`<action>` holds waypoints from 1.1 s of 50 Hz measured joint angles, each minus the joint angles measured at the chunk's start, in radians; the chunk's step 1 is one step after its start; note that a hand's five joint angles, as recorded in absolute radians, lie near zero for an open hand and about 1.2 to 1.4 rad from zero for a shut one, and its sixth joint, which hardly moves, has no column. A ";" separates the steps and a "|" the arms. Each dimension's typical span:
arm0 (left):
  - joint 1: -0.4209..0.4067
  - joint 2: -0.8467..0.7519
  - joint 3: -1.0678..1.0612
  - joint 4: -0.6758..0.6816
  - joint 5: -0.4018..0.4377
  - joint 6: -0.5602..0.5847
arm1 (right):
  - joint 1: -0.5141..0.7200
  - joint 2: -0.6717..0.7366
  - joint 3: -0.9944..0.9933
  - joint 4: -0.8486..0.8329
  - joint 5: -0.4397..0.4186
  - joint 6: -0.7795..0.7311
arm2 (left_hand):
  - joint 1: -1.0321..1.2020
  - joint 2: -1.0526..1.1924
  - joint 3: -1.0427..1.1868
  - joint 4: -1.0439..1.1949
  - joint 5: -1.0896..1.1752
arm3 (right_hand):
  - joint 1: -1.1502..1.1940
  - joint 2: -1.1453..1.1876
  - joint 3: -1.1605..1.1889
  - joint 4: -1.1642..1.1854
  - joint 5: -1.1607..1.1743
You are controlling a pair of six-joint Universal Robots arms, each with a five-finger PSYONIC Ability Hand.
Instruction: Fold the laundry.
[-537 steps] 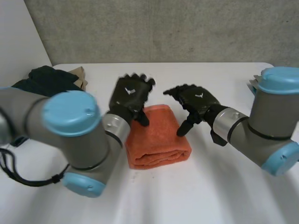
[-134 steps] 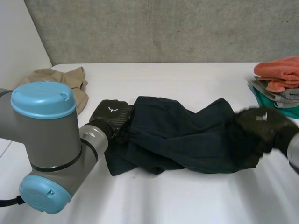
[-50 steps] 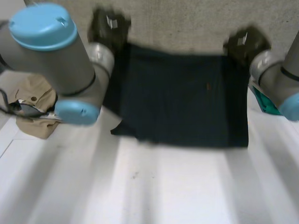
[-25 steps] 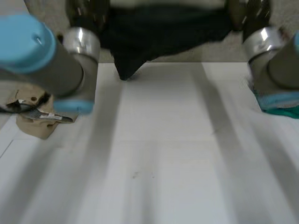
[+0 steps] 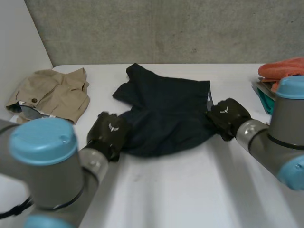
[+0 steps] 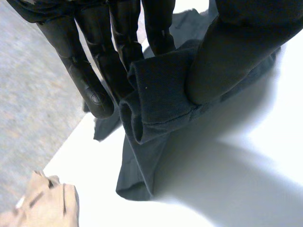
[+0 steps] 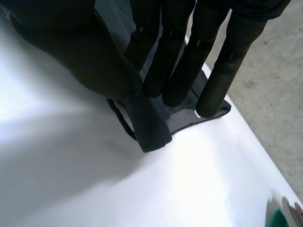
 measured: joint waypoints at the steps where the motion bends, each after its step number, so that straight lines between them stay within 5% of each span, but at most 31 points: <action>1: -0.002 0.034 -0.021 -0.036 -0.001 0.000 | -0.001 -0.030 0.023 0.023 0.000 -0.012 | 0.000 0.000 0.000 0.000 0.000 | 0.000 0.000 0.000 0.000 0.000; 11: -0.088 0.319 -0.172 -0.392 -0.001 -0.023 | -0.090 -0.387 0.295 0.426 0.023 -0.288 | 0.000 0.000 0.000 0.000 0.000 | 0.000 0.000 0.000 0.000 0.000; 20: -0.180 0.345 -0.173 -0.527 -0.002 -0.048 | -0.135 -0.526 0.419 0.518 -0.004 -0.388 | 0.000 0.000 0.000 0.000 0.000 | 0.000 0.000 0.000 0.000 0.000; 34: -0.083 -0.060 0.191 -0.139 -0.011 0.022 | -0.124 -0.230 0.224 0.187 -0.021 -0.228 | 0.000 0.000 0.000 0.000 0.000 | 0.000 0.000 0.000 0.000 0.000; 45: -0.015 -0.496 0.683 0.126 -0.111 0.281 | -0.097 0.072 -0.071 -0.185 0.035 -0.166 | 0.000 0.000 0.000 0.000 0.001 | 0.000 0.000 0.000 0.000 0.002; 52: 0.003 -0.689 0.875 0.271 -0.099 0.402 | -0.084 0.258 -0.203 -0.426 0.013 -0.175 | 0.000 0.000 0.000 0.000 0.001 | 0.000 0.000 0.000 0.000 0.003; 55: 0.003 -0.750 0.918 0.333 -0.073 0.428 | -0.077 0.332 -0.247 -0.505 0.007 -0.175 | -0.138 -0.176 -0.172 -0.178 -0.146 | -0.329 -0.394 -0.380 -0.362 -0.359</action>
